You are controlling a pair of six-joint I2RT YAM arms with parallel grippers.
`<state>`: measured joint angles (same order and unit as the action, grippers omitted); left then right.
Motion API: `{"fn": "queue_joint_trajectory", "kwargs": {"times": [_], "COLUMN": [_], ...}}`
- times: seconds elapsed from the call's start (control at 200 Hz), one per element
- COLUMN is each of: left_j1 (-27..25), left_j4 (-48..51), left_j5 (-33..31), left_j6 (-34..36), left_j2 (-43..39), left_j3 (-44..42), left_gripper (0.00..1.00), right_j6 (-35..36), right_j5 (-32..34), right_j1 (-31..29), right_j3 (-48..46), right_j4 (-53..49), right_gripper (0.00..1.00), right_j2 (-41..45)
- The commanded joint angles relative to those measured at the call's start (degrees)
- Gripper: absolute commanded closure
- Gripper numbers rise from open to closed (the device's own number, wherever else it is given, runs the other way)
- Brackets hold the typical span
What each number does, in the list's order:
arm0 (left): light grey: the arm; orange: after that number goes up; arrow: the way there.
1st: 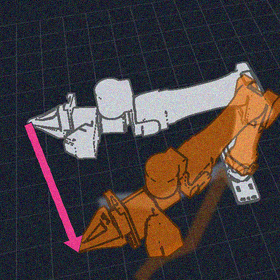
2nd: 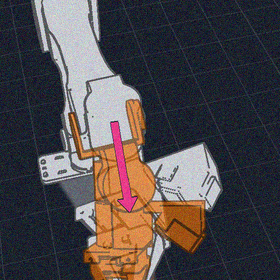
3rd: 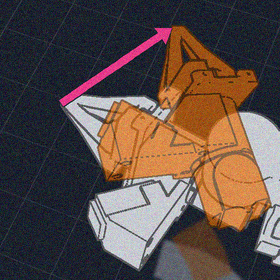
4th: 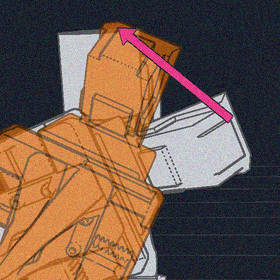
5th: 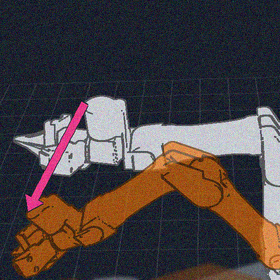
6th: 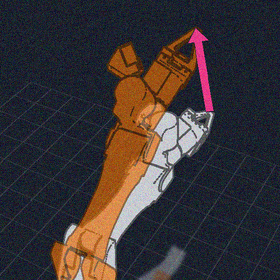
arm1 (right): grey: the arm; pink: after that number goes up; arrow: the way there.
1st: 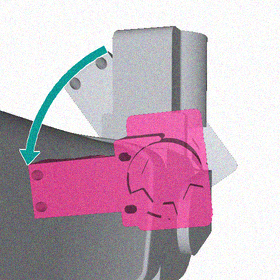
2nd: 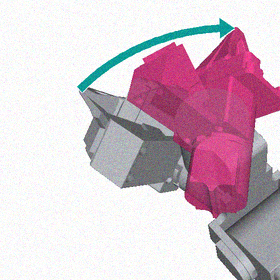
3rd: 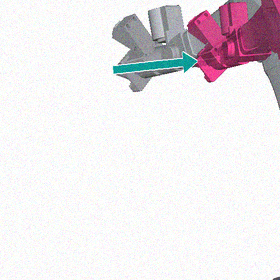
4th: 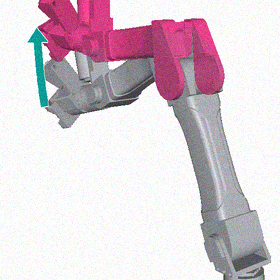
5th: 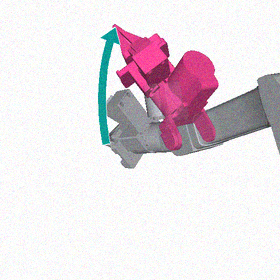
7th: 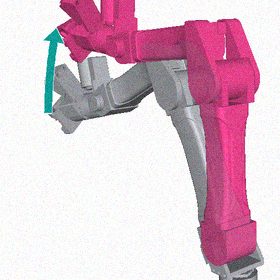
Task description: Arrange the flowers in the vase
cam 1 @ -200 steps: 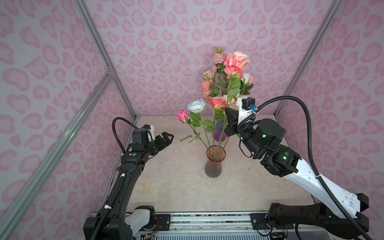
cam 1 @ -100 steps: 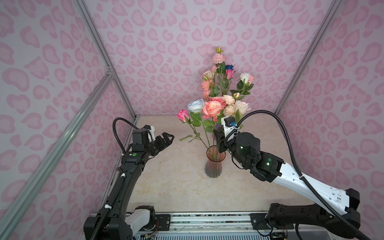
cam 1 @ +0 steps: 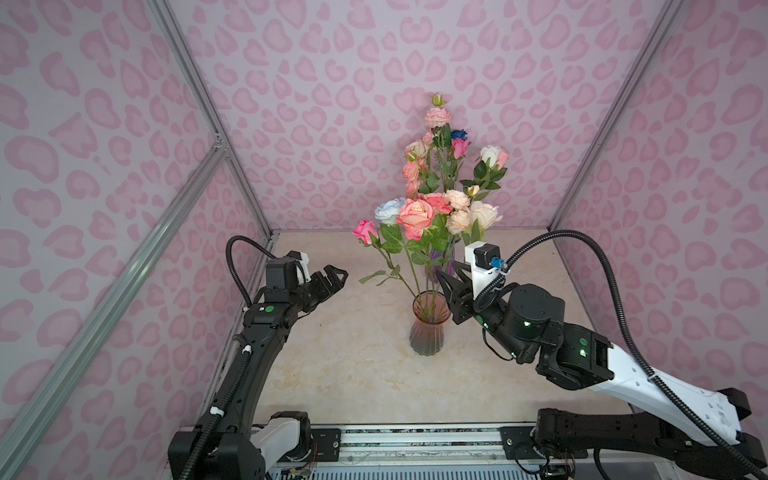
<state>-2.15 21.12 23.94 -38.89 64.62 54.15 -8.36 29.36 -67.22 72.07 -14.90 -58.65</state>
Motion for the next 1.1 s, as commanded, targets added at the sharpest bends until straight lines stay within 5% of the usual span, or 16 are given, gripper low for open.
{"fn": "queue_joint_trajectory", "kwargs": {"times": [0.0, 0.24, 0.4, 0.47, 0.725, 1.095], "left_j1": [0.04, 0.06, -0.02, -0.27, -4.99, -7.76], "left_j4": [-1.06, -1.00, -1.16, -1.87, -4.80, -13.00], "left_j5": [-1.47, -3.47, -3.26, -2.94, -4.75, -4.52], "left_j6": [0.66, -0.05, -2.85, -3.92, -5.19, -7.30], "left_j2": [-0.37, -0.81, -0.37, -0.49, -1.68, 0.54], "left_j3": [0.03, -0.01, -0.86, -1.94, -9.16, -15.29], "left_gripper": [0.01, 0.01, 0.00, 0.00, 0.00, 0.00], "right_j6": [-1.66, -9.36, -17.96, -21.92, -32.20, -39.77], "right_j5": [3.92, 15.22, 13.15, 7.78, -27.47, -36.72], "right_j1": [-0.72, 0.82, 8.87, 14.41, 36.19, 39.22], "right_j3": [-1.02, -7.22, -12.89, -17.14, -37.71, -50.01], "right_j4": [-5.47, -14.84, -22.69, -23.19, -9.52, 3.40], "right_gripper": [0.56, 0.55, 0.55, 0.56, 0.58, 0.56], "right_j2": [3.96, 17.36, 22.39, 24.44, 22.86, 13.56]}}
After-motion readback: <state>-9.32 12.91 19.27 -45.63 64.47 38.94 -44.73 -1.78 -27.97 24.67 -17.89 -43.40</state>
